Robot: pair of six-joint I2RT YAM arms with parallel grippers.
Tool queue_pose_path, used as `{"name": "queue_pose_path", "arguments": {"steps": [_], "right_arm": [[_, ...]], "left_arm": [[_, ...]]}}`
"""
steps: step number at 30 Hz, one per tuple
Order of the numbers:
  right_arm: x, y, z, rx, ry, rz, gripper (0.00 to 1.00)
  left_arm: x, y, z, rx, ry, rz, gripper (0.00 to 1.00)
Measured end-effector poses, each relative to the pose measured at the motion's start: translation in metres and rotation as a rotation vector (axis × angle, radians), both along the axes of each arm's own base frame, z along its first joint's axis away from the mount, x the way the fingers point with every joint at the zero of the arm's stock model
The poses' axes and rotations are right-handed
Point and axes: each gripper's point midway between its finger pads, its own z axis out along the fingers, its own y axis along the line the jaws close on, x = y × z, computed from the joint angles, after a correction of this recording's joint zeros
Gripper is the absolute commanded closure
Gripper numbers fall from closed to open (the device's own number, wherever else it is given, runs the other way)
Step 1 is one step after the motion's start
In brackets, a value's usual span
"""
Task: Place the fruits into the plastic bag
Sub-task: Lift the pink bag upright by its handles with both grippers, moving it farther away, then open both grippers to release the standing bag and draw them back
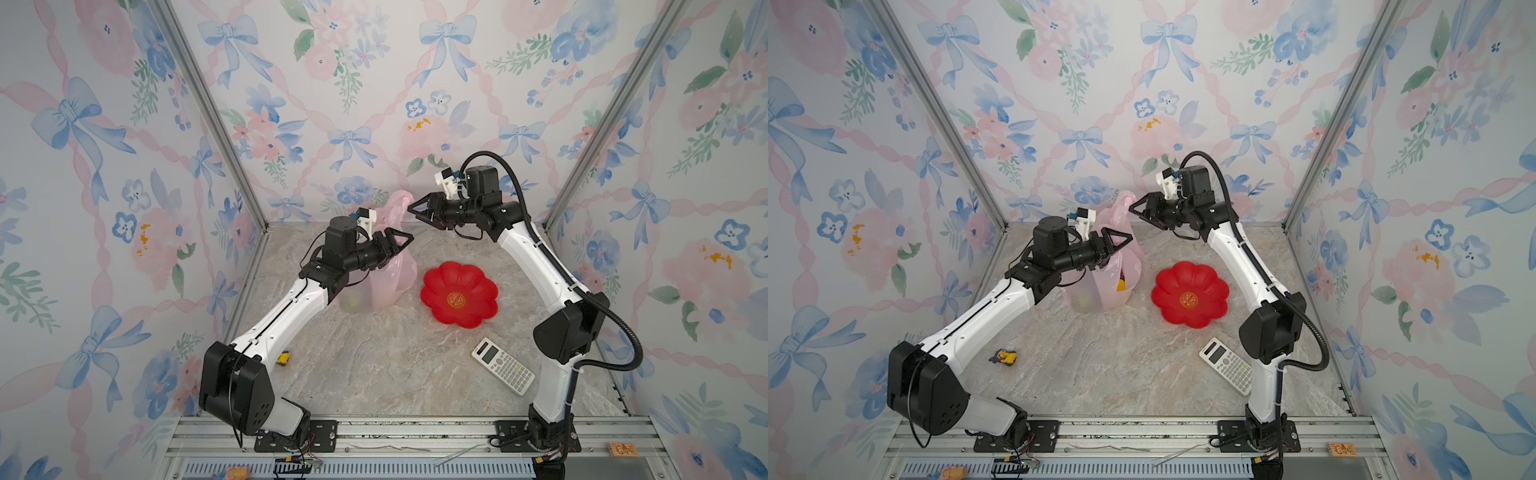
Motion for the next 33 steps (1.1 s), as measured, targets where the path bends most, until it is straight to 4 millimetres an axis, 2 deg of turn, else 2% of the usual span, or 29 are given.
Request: {"name": "queue_pose_path", "arguments": {"steps": [5,9,10,17,21,22,23,28,33], "right_arm": [[-0.017,-0.011,0.017,-0.037,-0.058,-0.001,0.22],[-0.029,-0.019,0.021,-0.072,-0.081,0.001,0.11],[-0.031,-0.021,0.021,-0.081,-0.087,0.002,0.05],[-0.043,-0.031,0.004,-0.13,-0.054,-0.007,0.04],[-0.046,-0.039,0.002,-0.141,-0.05,-0.025,0.04],[-0.048,-0.043,0.003,-0.144,-0.053,-0.033,0.04],[-0.049,-0.049,0.003,-0.149,-0.057,-0.046,0.04],[-0.061,-0.089,0.013,-0.147,-0.098,-0.138,0.04],[-0.07,-0.134,0.023,-0.131,-0.185,-0.264,0.04]], "left_arm": [[-0.012,0.028,0.019,0.023,-0.032,0.035,0.16],[-0.021,0.044,0.03,0.032,-0.049,0.054,0.14],[-0.023,0.048,0.032,0.033,-0.05,0.057,0.13],[-0.038,0.068,0.041,0.055,-0.057,0.077,0.12],[-0.047,0.089,0.052,0.061,-0.083,0.119,0.1],[-0.049,0.097,0.057,0.06,-0.097,0.137,0.06],[-0.051,0.105,0.062,0.059,-0.114,0.157,0.02],[-0.063,0.139,0.078,0.079,-0.198,0.254,0.02],[-0.071,0.161,0.077,0.123,-0.249,0.342,0.02]]}}
